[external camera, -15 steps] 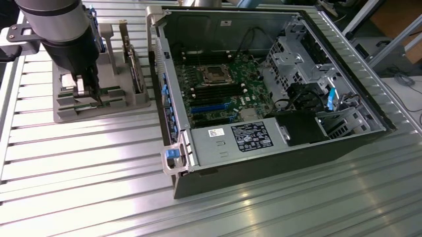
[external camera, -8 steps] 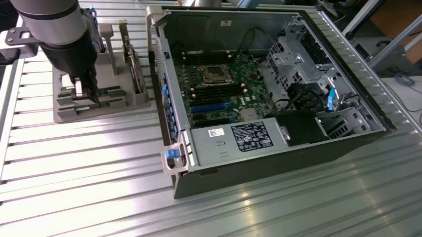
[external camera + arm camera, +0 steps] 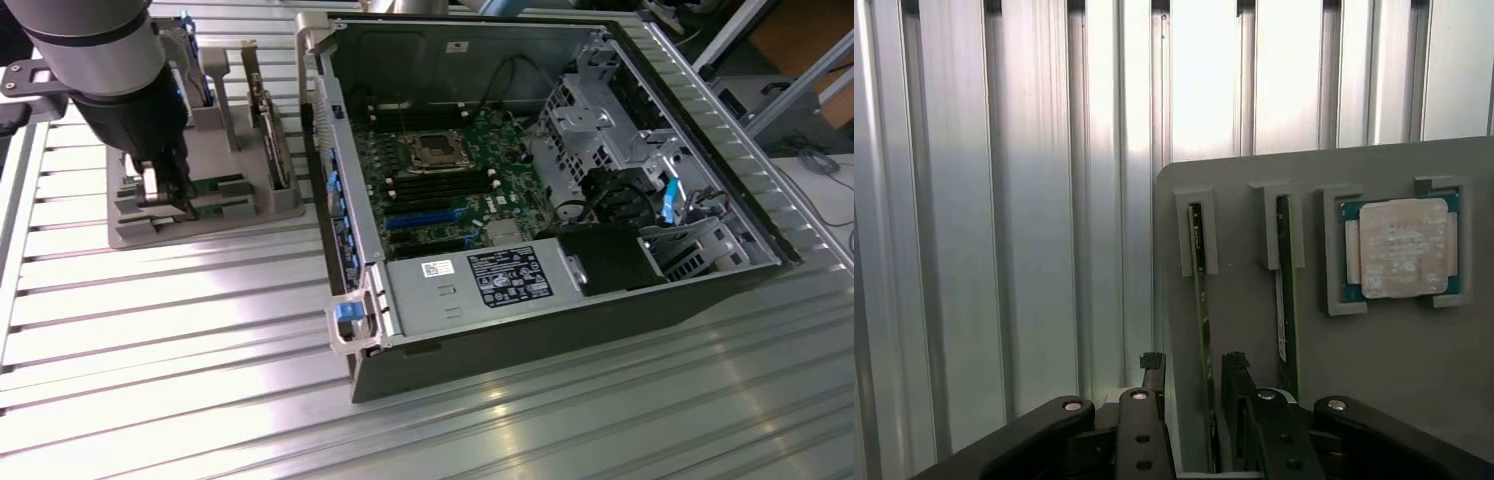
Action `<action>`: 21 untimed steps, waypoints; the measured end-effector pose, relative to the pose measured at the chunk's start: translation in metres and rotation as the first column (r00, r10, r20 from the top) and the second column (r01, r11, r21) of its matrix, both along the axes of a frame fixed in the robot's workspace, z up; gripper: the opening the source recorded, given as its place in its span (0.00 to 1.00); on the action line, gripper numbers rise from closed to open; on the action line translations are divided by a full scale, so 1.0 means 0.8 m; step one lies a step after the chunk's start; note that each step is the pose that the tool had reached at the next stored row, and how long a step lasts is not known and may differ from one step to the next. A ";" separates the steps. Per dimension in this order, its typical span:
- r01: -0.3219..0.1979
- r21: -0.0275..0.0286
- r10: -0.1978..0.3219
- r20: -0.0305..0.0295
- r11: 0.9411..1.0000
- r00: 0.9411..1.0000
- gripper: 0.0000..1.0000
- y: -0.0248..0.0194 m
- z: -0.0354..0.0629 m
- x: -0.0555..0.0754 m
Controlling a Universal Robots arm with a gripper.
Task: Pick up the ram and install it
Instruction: 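Pick up the ram and move it above insertion slot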
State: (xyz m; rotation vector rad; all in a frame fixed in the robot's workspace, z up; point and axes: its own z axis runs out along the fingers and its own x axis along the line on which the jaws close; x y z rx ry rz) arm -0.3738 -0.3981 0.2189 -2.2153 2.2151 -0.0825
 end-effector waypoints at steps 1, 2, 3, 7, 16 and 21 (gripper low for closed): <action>0.000 0.000 0.000 0.000 1.000 1.000 0.36 0.0000 -0.002 0.000; 0.000 0.000 0.000 0.000 1.000 1.000 0.36 0.0000 -0.003 0.000; 0.000 0.000 0.000 0.000 1.000 1.000 0.36 0.0000 -0.006 -0.001; 0.000 0.000 0.000 0.000 1.000 1.000 0.36 0.0000 -0.012 -0.002; 0.000 -0.003 0.000 0.000 1.000 1.000 0.36 0.0105 -0.020 -0.003; 0.000 -0.003 0.000 0.000 1.000 1.000 0.28 0.0105 -0.020 -0.003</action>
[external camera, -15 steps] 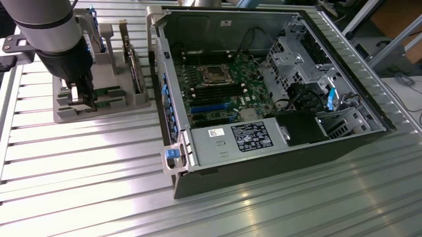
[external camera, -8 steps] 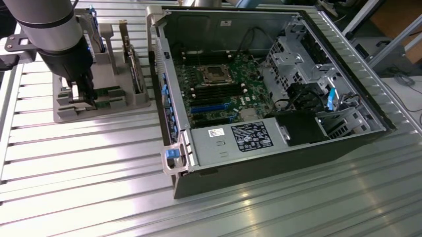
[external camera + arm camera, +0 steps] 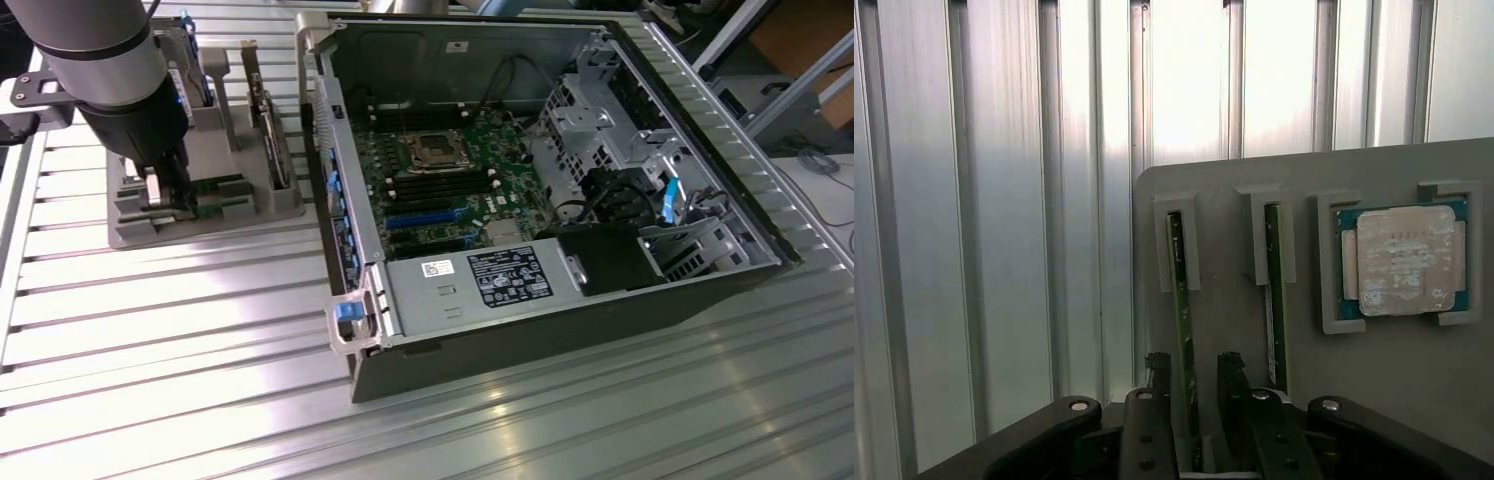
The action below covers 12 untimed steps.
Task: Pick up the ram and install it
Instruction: 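Pick up the ram and move it above insertion slot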
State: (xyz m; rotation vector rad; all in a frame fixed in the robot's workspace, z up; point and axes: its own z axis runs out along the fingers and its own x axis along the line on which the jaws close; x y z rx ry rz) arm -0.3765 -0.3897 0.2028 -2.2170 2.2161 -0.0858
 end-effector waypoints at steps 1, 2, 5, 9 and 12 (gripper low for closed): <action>0.000 0.000 0.000 0.000 1.000 1.000 0.22 0.0000 0.000 0.000; 0.000 0.000 0.000 0.000 1.000 1.000 0.16 0.0000 0.000 0.000; 0.000 0.000 0.000 0.000 1.000 1.000 0.13 0.0000 0.000 0.000; 0.000 0.000 0.000 0.000 1.000 1.000 0.13 0.0000 0.000 0.000; 0.000 0.000 0.000 0.000 1.000 1.000 0.13 0.0000 0.000 0.000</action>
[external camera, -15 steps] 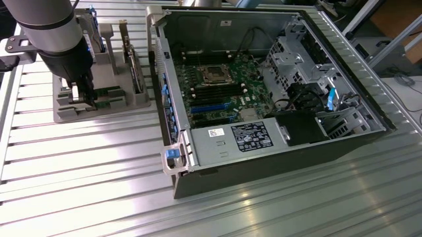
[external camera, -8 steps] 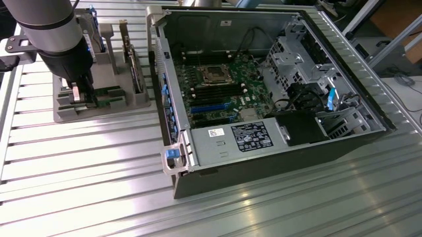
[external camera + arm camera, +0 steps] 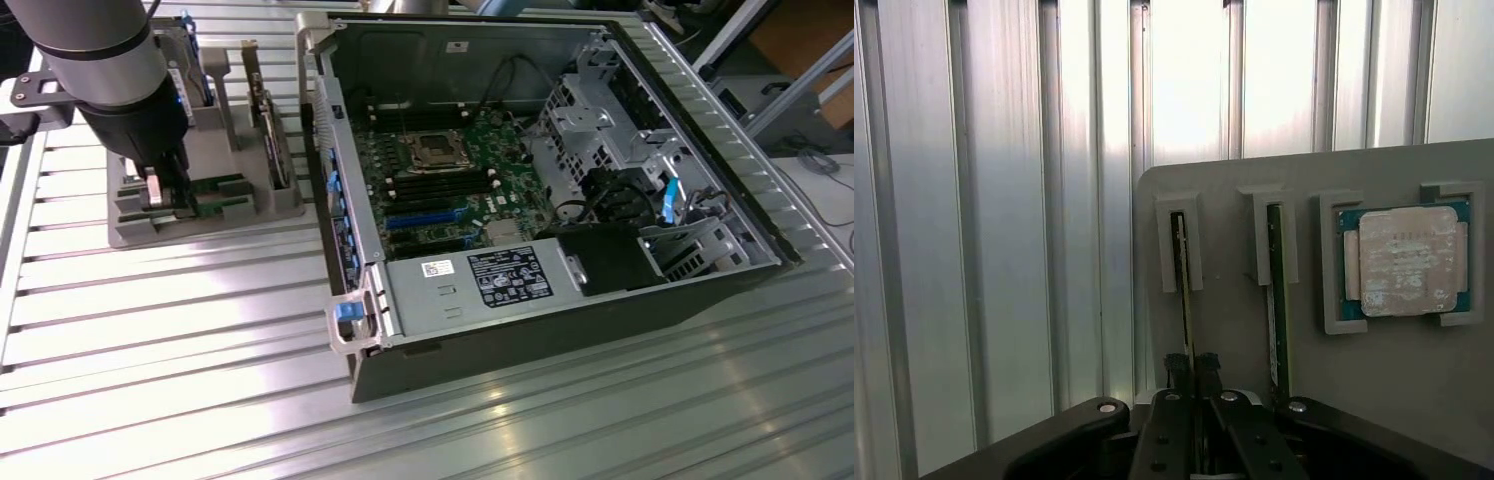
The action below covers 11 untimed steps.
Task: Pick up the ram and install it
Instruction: 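Pick up the ram and move it above insertion slot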
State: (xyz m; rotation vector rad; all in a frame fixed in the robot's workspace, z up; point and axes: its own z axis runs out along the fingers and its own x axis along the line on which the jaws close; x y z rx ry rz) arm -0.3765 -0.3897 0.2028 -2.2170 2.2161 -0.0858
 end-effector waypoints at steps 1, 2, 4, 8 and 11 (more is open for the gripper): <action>0.000 0.000 0.000 0.000 1.000 1.000 0.13 0.0000 0.000 0.000; 0.000 0.000 0.000 0.000 1.000 1.000 0.13 0.0001 0.001 0.000; 0.000 0.000 0.000 0.000 1.000 1.000 0.13 0.0000 0.004 0.000; 0.000 0.000 0.000 0.000 1.000 1.000 0.13 0.0000 0.010 0.000; 0.000 0.000 0.000 0.000 1.000 1.000 0.13 0.0000 0.014 0.000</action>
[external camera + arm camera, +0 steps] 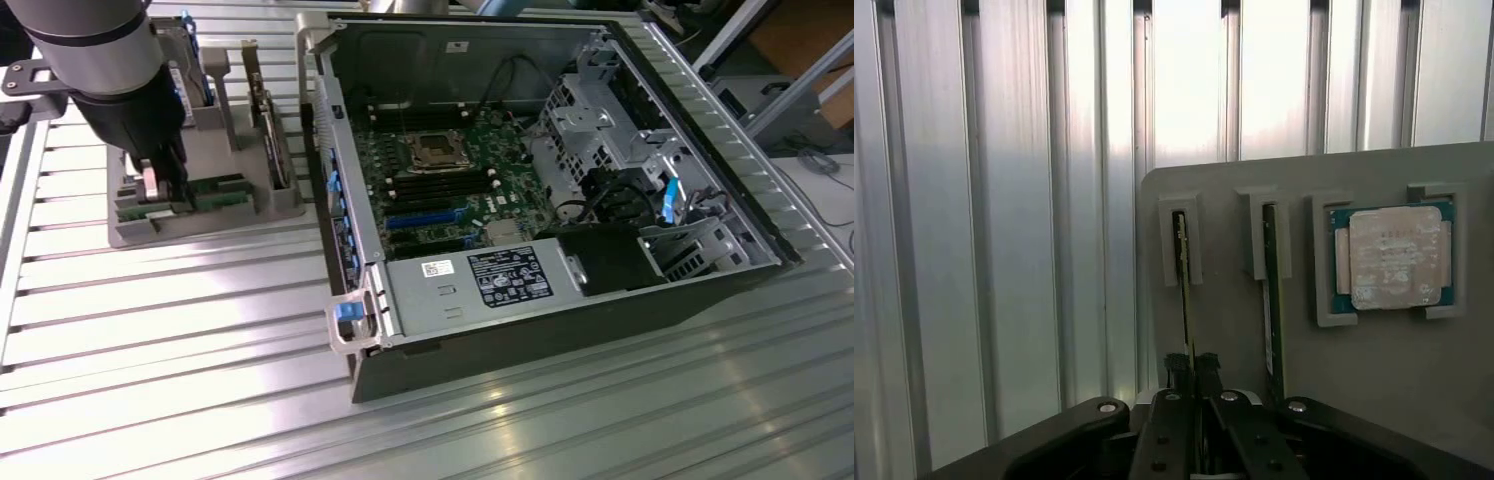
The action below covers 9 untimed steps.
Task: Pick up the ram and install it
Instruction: 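Pick up the ram and move it above insertion slot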
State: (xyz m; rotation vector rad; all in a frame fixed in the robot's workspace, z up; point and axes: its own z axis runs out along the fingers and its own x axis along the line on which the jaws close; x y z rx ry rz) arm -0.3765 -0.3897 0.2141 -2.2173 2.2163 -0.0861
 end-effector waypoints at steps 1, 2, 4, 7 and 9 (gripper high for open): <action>0.000 0.000 0.000 0.000 1.000 1.000 0.13 0.0000 0.001 0.000; 0.000 0.000 0.000 0.000 1.000 1.000 0.13 0.0001 0.002 0.000; 0.000 0.000 0.000 0.000 1.000 1.000 0.13 0.0001 0.005 0.000; 0.000 0.000 0.000 0.000 1.000 1.000 0.13 0.0002 0.009 0.000; 0.000 -0.001 0.000 0.000 1.000 1.000 0.13 0.0004 0.012 0.000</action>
